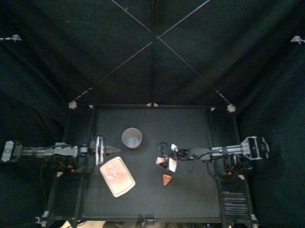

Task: Pick the onion then place it on the pink plate
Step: Place onion on the pink plate

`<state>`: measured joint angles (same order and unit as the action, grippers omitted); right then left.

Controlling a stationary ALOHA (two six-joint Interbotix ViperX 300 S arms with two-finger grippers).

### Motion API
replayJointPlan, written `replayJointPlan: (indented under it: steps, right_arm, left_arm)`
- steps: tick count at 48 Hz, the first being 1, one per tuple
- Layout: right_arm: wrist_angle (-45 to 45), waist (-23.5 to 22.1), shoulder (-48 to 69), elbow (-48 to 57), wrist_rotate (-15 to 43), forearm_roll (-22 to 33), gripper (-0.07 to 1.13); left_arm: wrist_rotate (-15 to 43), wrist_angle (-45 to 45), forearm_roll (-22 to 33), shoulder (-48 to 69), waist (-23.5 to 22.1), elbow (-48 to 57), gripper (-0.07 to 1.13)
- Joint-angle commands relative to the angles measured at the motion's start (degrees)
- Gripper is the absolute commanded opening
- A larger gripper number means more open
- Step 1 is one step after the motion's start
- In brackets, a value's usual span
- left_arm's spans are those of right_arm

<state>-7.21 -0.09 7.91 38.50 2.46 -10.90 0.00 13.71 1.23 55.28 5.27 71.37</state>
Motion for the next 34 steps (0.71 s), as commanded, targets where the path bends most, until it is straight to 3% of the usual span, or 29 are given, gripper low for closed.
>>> replayJointPlan:
  steps: [1, 13, 34]
  right_arm:
    - [2.3, 2.3, -6.2, -6.6, 0.0, 0.0, 0.73]
    - [2.1, 5.1, -20.4, -22.1, -0.3, 1.8, 0.73]
    - [-7.0, 5.9, -38.1, -48.4, 0.1, 7.6, 0.73]
  left_arm:
    - [0.2, 0.3, 0.0, -0.2, 0.2, -0.7, 0.13]
    - [0.3, 0.3, 0.0, -0.2, 0.8, 0.0, 0.13]
    - [0.4, 0.2, -0.1, -0.2, 1.7, 1.0, 0.13]
